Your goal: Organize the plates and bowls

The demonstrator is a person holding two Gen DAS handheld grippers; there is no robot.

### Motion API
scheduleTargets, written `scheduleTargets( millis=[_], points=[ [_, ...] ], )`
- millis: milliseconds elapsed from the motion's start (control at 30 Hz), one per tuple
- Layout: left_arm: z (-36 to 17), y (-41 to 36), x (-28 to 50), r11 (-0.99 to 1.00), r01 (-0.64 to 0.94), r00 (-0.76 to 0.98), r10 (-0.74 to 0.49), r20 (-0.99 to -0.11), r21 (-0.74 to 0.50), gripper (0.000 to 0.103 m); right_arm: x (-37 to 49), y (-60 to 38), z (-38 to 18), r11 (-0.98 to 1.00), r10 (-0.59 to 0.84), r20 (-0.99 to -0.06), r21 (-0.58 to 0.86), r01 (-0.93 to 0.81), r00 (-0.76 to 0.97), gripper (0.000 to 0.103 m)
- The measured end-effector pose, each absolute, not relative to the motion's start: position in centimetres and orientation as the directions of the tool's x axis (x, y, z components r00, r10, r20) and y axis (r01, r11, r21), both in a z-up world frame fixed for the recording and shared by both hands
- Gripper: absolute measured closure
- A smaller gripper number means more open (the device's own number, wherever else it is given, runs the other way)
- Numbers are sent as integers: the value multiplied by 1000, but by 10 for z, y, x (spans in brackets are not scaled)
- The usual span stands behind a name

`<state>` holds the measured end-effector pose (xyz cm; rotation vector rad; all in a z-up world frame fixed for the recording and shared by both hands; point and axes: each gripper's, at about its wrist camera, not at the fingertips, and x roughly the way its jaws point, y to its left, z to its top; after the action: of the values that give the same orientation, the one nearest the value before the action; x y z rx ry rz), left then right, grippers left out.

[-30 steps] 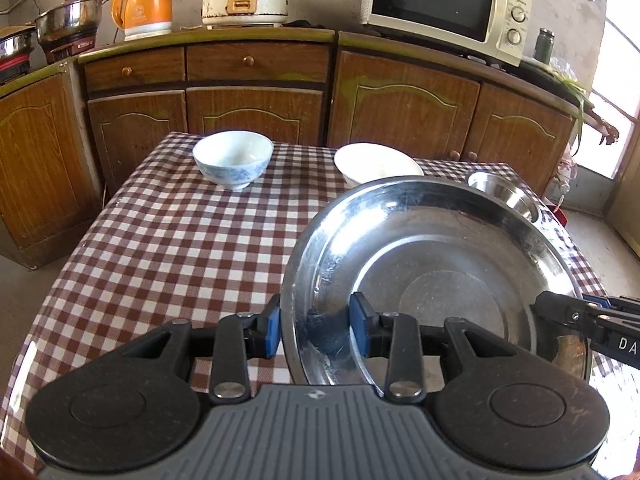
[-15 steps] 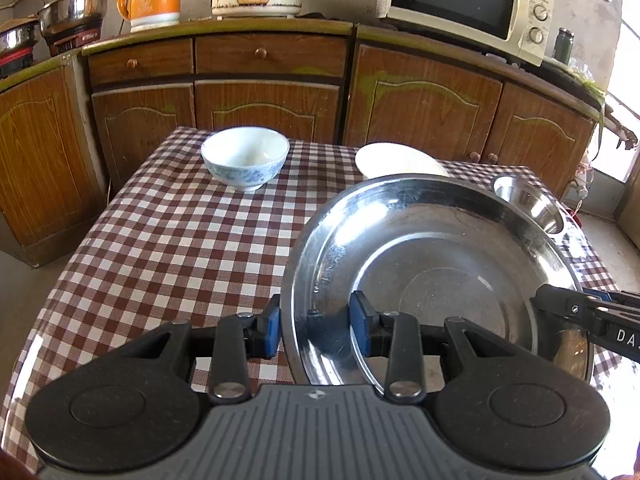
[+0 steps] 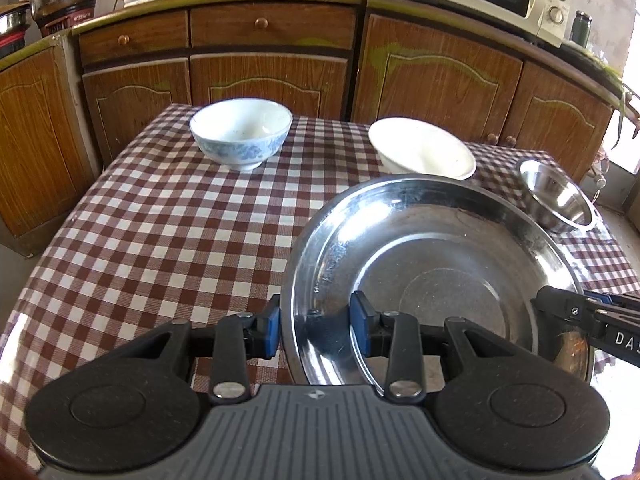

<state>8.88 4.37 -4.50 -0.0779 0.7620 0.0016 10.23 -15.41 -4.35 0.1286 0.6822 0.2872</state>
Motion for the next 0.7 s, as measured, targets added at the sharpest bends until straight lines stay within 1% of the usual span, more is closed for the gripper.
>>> scheduleTargets(
  millis=[700],
  points=[
    [-71, 52, 118, 996, -57, 691, -5, -723, -61, 66, 136, -139, -77, 956, 292, -631, 203, -211, 718, 77]
  ],
)
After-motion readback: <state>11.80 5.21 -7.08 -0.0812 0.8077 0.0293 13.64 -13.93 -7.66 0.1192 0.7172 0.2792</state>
